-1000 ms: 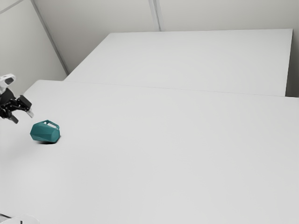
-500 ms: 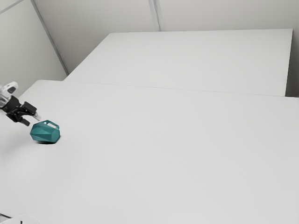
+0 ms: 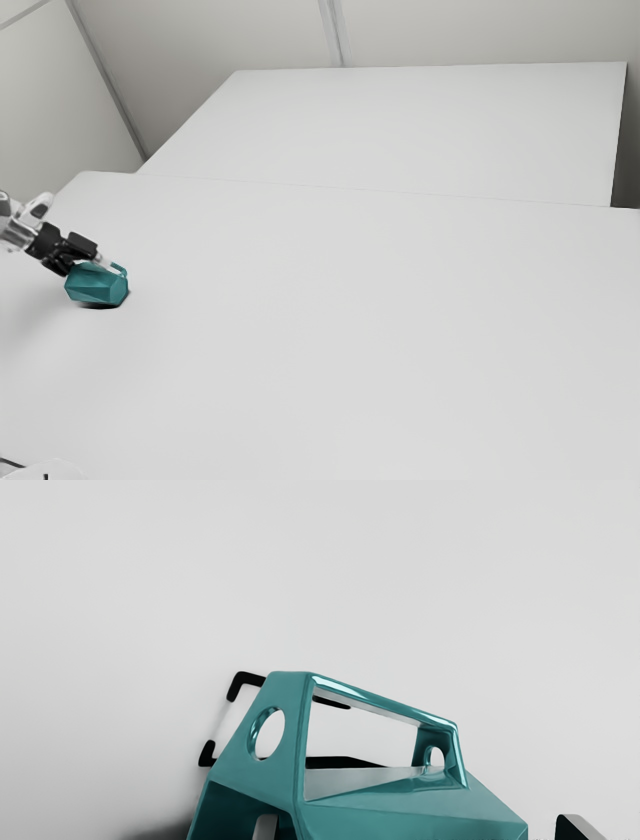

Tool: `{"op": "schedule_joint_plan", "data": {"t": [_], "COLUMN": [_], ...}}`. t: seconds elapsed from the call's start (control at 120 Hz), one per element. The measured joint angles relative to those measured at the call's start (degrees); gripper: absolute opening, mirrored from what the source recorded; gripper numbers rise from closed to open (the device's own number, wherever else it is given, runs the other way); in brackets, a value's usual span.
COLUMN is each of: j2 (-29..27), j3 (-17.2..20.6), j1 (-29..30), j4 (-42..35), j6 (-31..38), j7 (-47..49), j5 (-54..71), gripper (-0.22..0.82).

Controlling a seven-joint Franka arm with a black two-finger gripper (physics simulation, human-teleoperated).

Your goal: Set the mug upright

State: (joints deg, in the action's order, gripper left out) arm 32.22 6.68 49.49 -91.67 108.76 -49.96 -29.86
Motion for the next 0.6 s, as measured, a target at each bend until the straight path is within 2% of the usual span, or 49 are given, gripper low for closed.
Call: {"op": "schedule_joint_plan", "data": {"t": [0.05,0.183,0.325,0.442,0.6], "j2": [0.0,-0.4,-1.3,-2.7,-3.2], "j3": [0.0,0.1,0.2,0.8,1.4], "j1": [0.0,-0.6,-1.6,-2.6,-3.6], "j4": [-0.2,-0.2,0.0,0.1,-0.2], "j6": [-0.2,-0.2,0.2,0.3,0.4], "j7": [-0.5,-1.6,-2.3,-2.6,-2.5], "j5": [-0.4,-0.9,-0.9,-0.7,-0.3], "gripper": [0.58,0.29,0.06,-0.06,-0.15]}}
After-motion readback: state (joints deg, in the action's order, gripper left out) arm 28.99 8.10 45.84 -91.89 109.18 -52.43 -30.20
